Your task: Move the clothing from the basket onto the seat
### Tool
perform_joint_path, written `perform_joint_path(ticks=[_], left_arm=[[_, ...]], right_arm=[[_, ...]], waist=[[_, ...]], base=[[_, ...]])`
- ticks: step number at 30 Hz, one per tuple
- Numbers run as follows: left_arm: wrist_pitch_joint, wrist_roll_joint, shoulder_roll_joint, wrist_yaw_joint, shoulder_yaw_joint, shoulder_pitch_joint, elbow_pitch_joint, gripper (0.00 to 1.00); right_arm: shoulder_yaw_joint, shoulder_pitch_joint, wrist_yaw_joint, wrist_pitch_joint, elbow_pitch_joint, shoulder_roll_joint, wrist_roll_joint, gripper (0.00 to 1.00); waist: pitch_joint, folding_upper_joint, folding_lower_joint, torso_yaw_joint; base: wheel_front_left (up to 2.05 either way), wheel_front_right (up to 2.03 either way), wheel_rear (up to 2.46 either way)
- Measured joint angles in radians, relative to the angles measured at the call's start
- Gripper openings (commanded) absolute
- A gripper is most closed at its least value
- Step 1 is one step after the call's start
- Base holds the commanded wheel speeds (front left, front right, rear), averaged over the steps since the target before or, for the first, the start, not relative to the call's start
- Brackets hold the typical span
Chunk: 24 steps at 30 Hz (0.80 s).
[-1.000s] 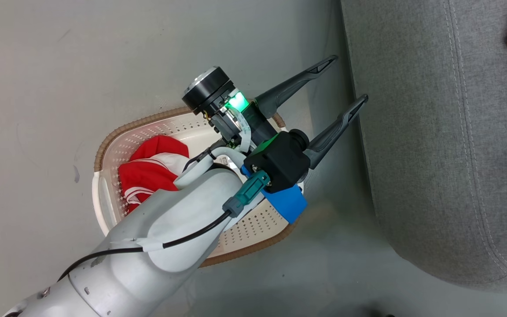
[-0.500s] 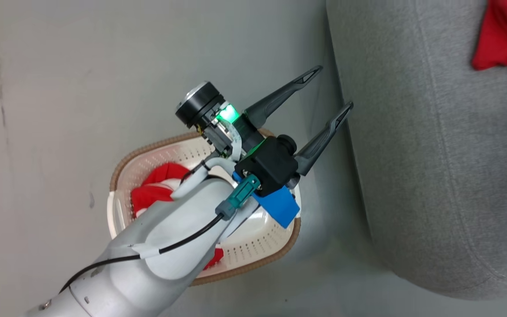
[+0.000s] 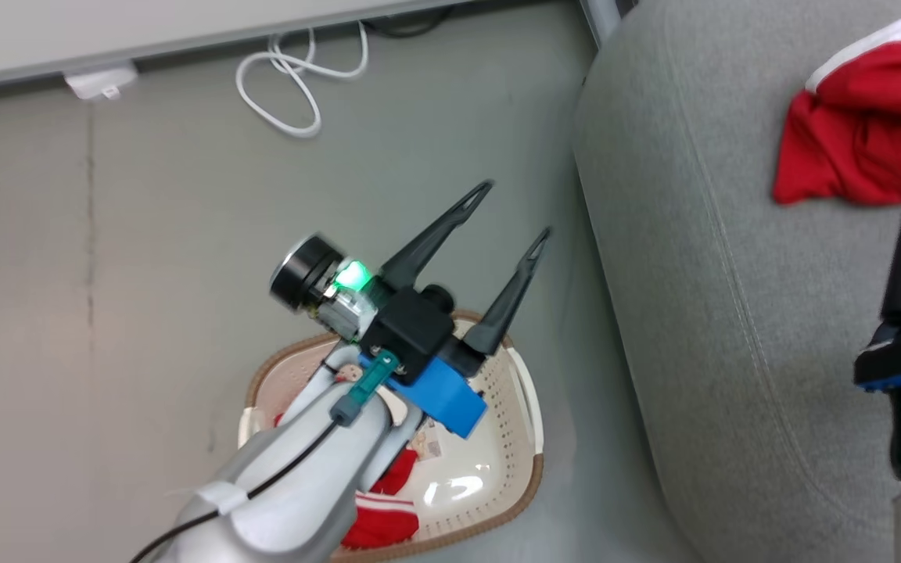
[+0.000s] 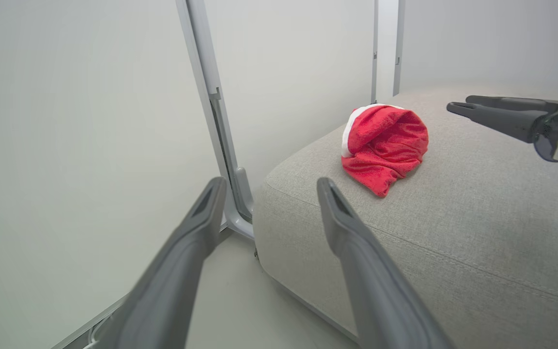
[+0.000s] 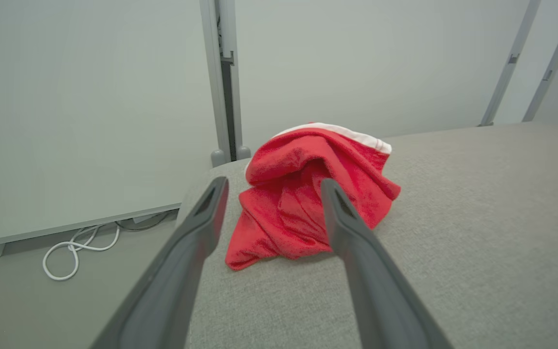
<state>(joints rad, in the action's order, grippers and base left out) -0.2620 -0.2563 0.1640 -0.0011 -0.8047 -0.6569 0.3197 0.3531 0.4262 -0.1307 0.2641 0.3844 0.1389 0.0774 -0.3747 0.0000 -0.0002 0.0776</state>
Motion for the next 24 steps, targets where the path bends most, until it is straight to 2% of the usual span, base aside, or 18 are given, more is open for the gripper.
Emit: perform_joint_path(ticks=[10, 24], left_arm=[[-0.001, -0.018, 0.023, 0.04, 0.163, 0.179, -0.014, 1.0], [-0.001, -0.004, 0.017, 0.054, 0.405, 0.366, -0.031, 1.0]], right_arm=[[-0.152, -0.146, 0.0, 0.0, -0.17, -0.054, 0.055, 1.0], [-0.298, -0.268, 0.0, 0.0, -0.264, -0.081, 0.062, 1.0]], waist=[[0.14, 0.0, 0.0, -0.096], [0.282, 0.0, 0.0001, -0.218]], base=[[0.0, 0.0, 0.0], [0.0, 0.0, 0.0]])
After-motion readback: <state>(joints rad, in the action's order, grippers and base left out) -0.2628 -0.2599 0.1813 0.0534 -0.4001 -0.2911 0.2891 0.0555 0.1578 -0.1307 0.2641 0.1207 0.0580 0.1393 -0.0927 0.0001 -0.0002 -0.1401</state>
